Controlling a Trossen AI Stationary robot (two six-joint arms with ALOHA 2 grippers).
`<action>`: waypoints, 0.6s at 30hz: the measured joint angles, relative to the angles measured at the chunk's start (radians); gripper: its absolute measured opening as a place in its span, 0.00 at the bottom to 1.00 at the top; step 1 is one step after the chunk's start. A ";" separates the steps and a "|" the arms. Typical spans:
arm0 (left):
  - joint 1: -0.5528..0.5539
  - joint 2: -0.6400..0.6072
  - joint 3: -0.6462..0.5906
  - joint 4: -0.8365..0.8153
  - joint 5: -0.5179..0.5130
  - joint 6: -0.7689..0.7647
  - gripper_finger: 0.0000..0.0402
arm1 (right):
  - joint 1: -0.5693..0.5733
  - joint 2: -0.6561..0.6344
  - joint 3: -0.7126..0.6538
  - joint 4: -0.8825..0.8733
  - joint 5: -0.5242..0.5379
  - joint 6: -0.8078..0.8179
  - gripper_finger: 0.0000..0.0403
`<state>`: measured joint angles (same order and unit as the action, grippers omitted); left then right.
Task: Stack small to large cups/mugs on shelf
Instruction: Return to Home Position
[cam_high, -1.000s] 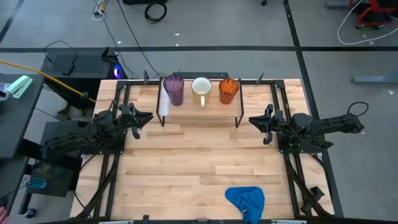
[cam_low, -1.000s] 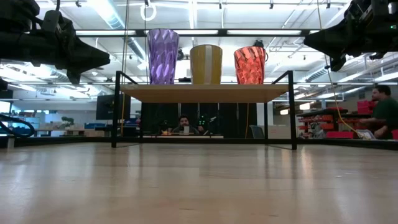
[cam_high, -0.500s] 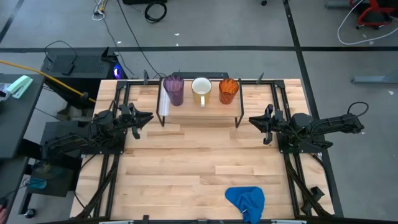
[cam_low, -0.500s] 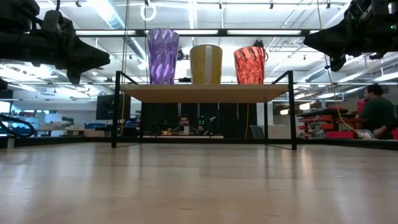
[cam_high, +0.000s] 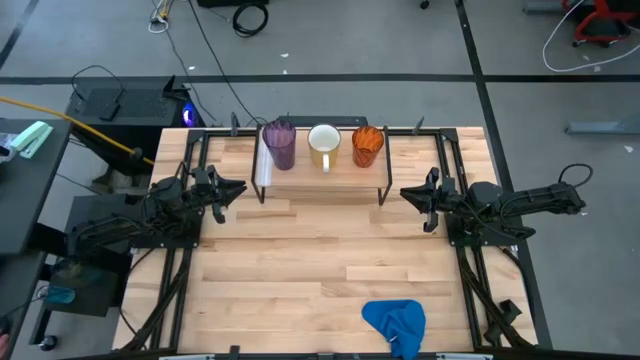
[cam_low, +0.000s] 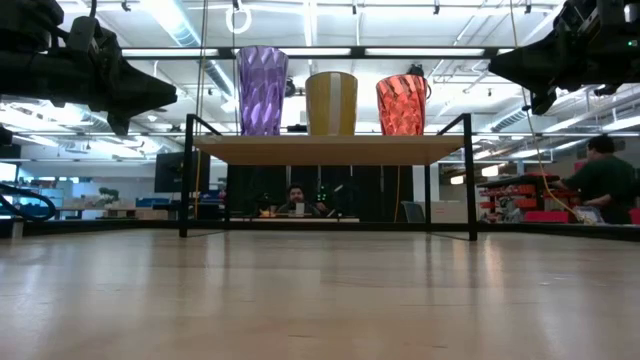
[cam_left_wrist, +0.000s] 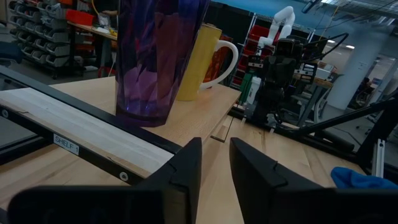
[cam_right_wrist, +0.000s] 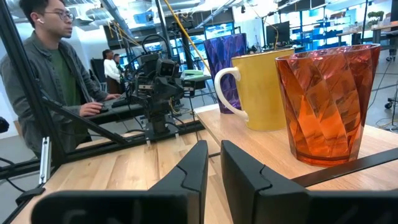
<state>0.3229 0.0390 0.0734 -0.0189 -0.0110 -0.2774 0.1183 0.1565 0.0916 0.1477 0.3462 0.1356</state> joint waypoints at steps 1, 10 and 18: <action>0.000 0.000 0.000 0.000 0.000 0.000 0.23 | 0.000 0.000 0.000 0.000 0.000 0.000 0.13; 0.000 0.000 0.000 0.000 0.000 0.000 0.23 | 0.000 0.000 0.000 0.000 0.000 0.000 0.13; 0.000 0.000 0.000 0.000 0.000 0.000 0.22 | 0.000 0.000 0.000 0.000 0.000 0.000 0.13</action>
<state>0.3232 0.0390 0.0733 -0.0189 -0.0109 -0.2772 0.1183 0.1565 0.0917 0.1476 0.3462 0.1356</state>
